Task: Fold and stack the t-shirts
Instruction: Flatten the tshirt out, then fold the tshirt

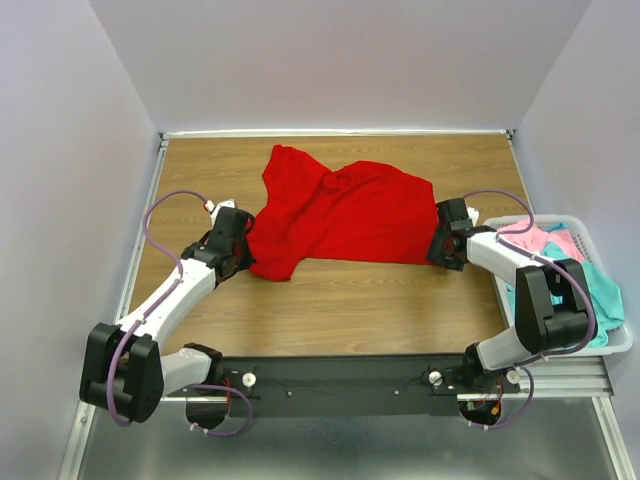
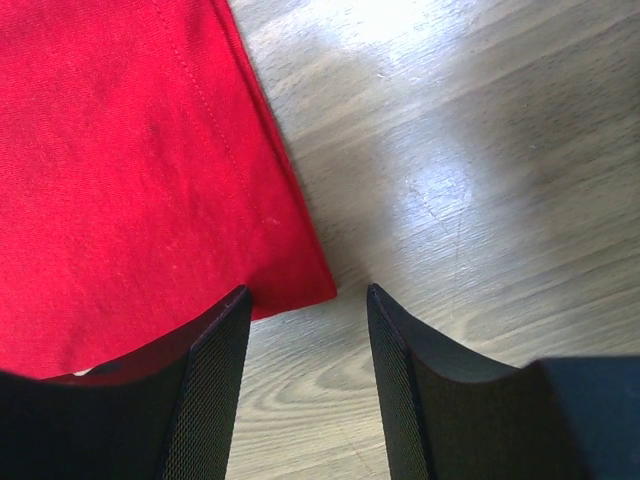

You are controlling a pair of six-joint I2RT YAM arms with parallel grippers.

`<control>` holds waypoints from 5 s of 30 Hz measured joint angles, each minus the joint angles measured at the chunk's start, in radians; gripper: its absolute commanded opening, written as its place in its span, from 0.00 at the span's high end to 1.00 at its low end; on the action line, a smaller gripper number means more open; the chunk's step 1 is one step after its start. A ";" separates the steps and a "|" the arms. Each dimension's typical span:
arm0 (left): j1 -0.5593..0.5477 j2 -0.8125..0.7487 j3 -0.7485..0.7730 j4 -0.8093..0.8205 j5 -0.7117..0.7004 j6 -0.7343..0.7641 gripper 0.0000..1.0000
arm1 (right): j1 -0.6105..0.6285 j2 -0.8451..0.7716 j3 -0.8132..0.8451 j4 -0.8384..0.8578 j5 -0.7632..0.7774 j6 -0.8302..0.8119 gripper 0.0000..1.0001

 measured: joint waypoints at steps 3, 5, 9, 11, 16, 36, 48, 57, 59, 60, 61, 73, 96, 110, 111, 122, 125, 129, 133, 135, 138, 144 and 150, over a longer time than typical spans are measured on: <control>0.000 -0.001 -0.002 0.006 0.003 0.005 1.00 | 0.000 0.006 0.003 0.002 0.000 0.000 0.48; 0.000 -0.002 -0.002 0.011 0.003 0.006 1.00 | 0.000 0.016 0.010 0.003 -0.001 0.002 0.49; 0.000 -0.002 -0.002 0.014 0.004 0.007 1.00 | 0.000 0.033 0.025 0.011 -0.002 0.001 0.57; 0.000 -0.002 -0.002 0.015 0.004 0.008 1.00 | 0.000 0.038 0.028 0.019 -0.005 -0.001 0.64; 0.000 -0.002 -0.002 0.016 0.005 0.009 1.00 | 0.000 0.044 0.029 0.042 -0.010 -0.001 0.91; 0.188 0.295 0.830 -0.074 -0.074 0.126 1.00 | 0.000 0.120 0.823 -0.122 0.033 -0.154 0.99; 0.199 0.148 1.348 -0.057 -0.182 0.281 1.00 | 0.001 -0.072 1.132 -0.141 0.001 -0.305 0.99; 0.199 -0.238 1.220 0.121 -0.177 0.421 1.00 | 0.007 -0.439 1.048 -0.133 -0.165 -0.394 0.99; 0.199 -0.269 1.216 0.138 -0.172 0.441 1.00 | 0.007 -0.498 1.022 -0.128 -0.199 -0.404 0.99; 0.199 -0.274 1.214 0.145 -0.169 0.448 1.00 | 0.007 -0.510 1.015 -0.127 -0.205 -0.406 0.99; 0.199 -0.275 1.208 0.153 -0.164 0.460 1.00 | 0.007 -0.516 1.004 -0.128 -0.210 -0.406 0.99; 0.203 -0.023 0.957 0.232 -0.065 0.537 1.00 | 0.006 -0.327 0.820 -0.126 -0.106 -0.413 0.99; 0.205 0.862 0.837 0.334 0.105 0.454 1.00 | -0.101 0.517 0.575 0.226 -0.012 -0.380 0.99; 0.205 0.732 0.727 0.267 0.109 0.366 1.00 | -0.106 0.481 0.550 0.249 -0.039 -0.379 0.99; 0.205 0.715 0.718 0.262 0.110 0.355 1.00 | -0.106 0.469 0.543 0.249 -0.041 -0.379 0.99; 0.205 0.531 0.577 0.161 0.102 0.232 1.00 | -0.106 0.331 0.460 0.240 -0.047 -0.354 0.98; 0.205 0.466 0.509 0.143 0.098 0.204 1.00 | -0.106 0.293 0.420 0.233 -0.047 -0.336 0.98; 0.205 0.367 0.431 0.119 0.095 0.175 1.00 | -0.106 0.258 0.381 0.224 -0.048 -0.320 0.98; 0.205 0.294 0.380 0.113 0.095 0.158 1.00 | -0.106 0.234 0.341 0.219 -0.048 -0.302 0.98; 0.205 0.270 0.354 0.113 0.095 0.152 1.00 | -0.106 0.218 0.311 0.212 -0.048 -0.283 0.98; 0.205 0.240 0.298 0.115 0.097 0.139 1.00 | -0.106 0.198 0.280 0.203 -0.048 -0.261 0.98; 0.205 0.223 0.214 0.117 0.124 0.114 1.00 | -0.106 0.183 0.234 0.178 -0.048 -0.228 0.98; 0.205 0.220 0.184 0.117 0.144 0.105 1.00 | -0.106 0.202 0.229 0.163 -0.048 -0.207 0.98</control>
